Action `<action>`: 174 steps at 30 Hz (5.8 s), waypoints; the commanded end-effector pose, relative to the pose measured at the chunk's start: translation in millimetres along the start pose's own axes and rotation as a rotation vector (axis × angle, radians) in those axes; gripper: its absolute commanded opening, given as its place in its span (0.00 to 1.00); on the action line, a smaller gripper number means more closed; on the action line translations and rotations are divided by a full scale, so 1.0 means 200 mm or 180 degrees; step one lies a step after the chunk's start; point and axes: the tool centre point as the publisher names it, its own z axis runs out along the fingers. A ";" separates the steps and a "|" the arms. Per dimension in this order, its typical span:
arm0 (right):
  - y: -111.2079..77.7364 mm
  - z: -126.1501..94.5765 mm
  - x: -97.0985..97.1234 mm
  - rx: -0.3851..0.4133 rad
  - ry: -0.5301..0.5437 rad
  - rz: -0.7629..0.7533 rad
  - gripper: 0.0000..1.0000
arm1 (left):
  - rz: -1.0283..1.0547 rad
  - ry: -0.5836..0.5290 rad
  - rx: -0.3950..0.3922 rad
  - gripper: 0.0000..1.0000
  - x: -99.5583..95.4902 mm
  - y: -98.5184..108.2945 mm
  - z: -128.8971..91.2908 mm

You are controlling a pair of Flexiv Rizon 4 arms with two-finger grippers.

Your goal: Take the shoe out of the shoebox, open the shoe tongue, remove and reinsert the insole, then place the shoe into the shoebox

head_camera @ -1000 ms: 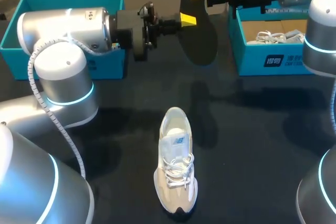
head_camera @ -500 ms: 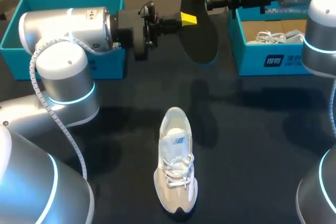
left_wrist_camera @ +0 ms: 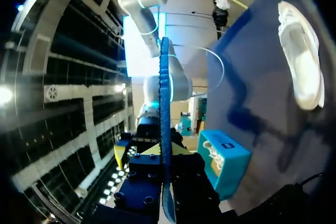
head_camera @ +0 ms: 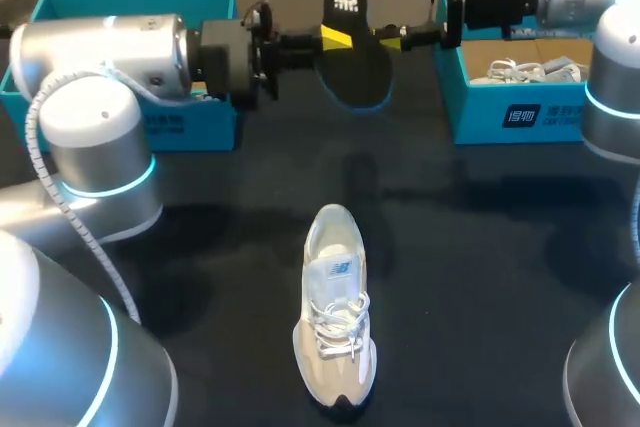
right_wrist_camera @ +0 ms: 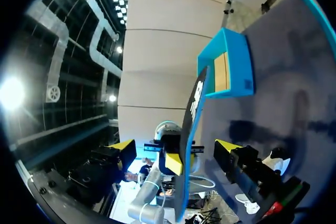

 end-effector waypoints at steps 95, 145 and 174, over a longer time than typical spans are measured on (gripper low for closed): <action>-0.09 -0.09 -0.04 -0.0104 -0.0016 0.0048 1.00 | -0.8219 0.1100 0.0655 0.00 0.02 -0.13 -0.31; -0.09 -0.09 -0.04 -0.0104 -0.0016 0.0048 1.00 | -0.9654 0.0311 0.0329 0.00 0.25 -0.06 -0.25; -0.13 0.05 0.27 0.0113 -0.2005 -0.0107 1.00 | -0.9654 0.0311 0.0329 0.00 0.25 -0.06 -0.25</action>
